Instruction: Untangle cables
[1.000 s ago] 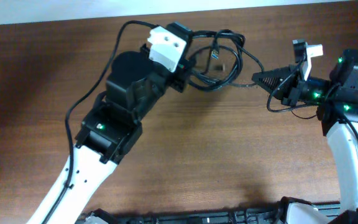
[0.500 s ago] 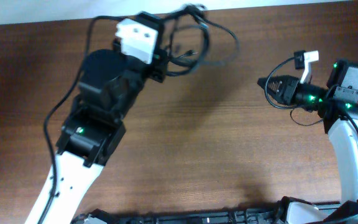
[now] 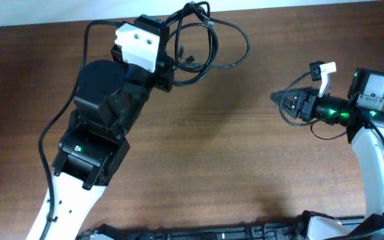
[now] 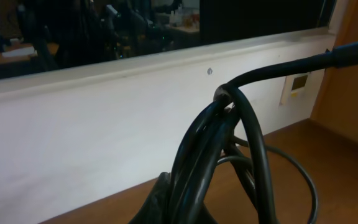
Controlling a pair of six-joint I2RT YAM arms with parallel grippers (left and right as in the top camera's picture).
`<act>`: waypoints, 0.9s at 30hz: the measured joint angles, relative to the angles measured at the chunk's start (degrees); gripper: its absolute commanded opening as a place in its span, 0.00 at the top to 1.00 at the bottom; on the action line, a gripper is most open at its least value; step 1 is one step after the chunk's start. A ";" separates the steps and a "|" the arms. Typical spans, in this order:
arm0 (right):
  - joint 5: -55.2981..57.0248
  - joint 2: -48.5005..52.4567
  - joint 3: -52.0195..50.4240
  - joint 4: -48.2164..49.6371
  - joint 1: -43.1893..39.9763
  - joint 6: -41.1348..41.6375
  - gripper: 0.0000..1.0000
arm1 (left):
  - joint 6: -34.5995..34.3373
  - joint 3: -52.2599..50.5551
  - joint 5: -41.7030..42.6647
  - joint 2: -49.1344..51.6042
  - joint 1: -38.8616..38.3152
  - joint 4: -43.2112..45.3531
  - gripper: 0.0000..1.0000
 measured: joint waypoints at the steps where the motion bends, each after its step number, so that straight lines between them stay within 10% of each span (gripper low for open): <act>1: -3.85 0.00 0.00 1.99 -0.02 -0.90 0.42 | 0.00 0.00 0.46 0.00 0.00 -0.35 1.00; 17: -17.84 0.00 -0.17 39.19 0.00 15.04 0.31 | 0.00 0.02 20.50 1.60 0.00 -8.68 1.00; 27: -19.93 0.00 -0.17 41.16 0.00 21.99 0.46 | 0.00 0.02 31.82 7.80 -1.27 -1.20 1.00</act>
